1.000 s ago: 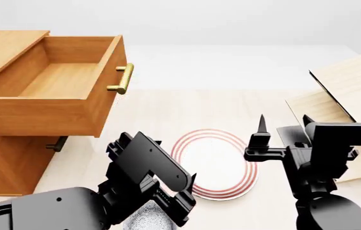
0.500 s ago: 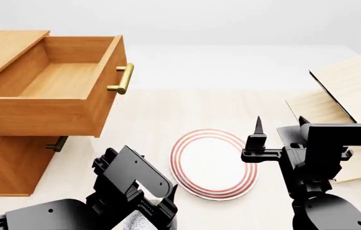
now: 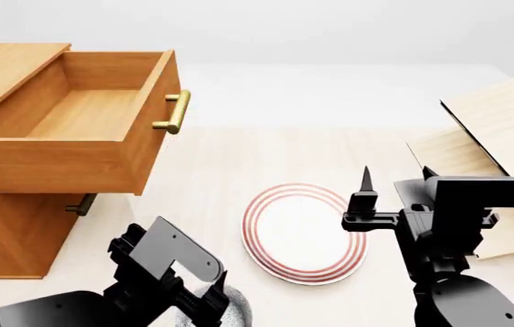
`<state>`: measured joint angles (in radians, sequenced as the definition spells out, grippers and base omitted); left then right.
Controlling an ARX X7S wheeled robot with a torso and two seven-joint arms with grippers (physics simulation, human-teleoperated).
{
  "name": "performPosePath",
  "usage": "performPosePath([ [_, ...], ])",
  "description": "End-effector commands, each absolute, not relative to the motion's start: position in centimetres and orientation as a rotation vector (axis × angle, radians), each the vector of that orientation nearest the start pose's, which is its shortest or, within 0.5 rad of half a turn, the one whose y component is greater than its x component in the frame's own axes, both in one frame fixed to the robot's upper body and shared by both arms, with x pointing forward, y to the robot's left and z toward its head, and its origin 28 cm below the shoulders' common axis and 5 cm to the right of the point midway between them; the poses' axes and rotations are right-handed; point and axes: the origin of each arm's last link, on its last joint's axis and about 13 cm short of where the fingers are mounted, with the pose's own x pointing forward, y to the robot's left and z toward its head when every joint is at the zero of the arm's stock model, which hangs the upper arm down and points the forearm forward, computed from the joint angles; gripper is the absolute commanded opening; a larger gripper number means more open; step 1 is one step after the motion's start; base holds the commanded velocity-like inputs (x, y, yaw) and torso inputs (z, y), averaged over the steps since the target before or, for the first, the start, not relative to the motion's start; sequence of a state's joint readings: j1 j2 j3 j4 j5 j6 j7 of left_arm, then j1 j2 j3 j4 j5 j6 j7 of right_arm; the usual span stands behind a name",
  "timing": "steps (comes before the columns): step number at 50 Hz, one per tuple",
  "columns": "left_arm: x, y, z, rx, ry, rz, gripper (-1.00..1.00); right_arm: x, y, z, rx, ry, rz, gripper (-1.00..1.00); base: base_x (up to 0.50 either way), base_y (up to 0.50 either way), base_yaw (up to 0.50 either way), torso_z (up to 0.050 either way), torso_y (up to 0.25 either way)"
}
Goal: Open the top drawer of the cabinet and put the bowl in it.
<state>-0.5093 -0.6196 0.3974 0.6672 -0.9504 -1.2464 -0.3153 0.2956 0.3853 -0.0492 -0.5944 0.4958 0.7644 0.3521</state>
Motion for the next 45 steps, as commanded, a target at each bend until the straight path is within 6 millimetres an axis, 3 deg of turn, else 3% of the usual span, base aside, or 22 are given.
performPosePath([
  [1, 19.8, 23.0, 14.2, 0.36, 0.499, -0.496, 1.0, 23.0, -13.2, 15.3, -0.031, -0.06, -0.038, 1.0, 0.0, 0.0, 0.0, 0.0, 0.0],
  [22, 20.7, 24.1, 12.6, 0.35, 0.626, -0.452, 1.0, 23.2, -13.2, 14.9, -0.028, -0.051, -0.031, 1.0, 0.0, 0.0, 0.0, 0.0, 0.0],
  [45, 21.6, 23.6, 11.2, 0.332, 0.735, -0.461, 1.0, 23.4, -13.1, 14.6, -0.025, -0.04, -0.031, 1.0, 0.0, 0.0, 0.0, 0.0, 0.0],
])
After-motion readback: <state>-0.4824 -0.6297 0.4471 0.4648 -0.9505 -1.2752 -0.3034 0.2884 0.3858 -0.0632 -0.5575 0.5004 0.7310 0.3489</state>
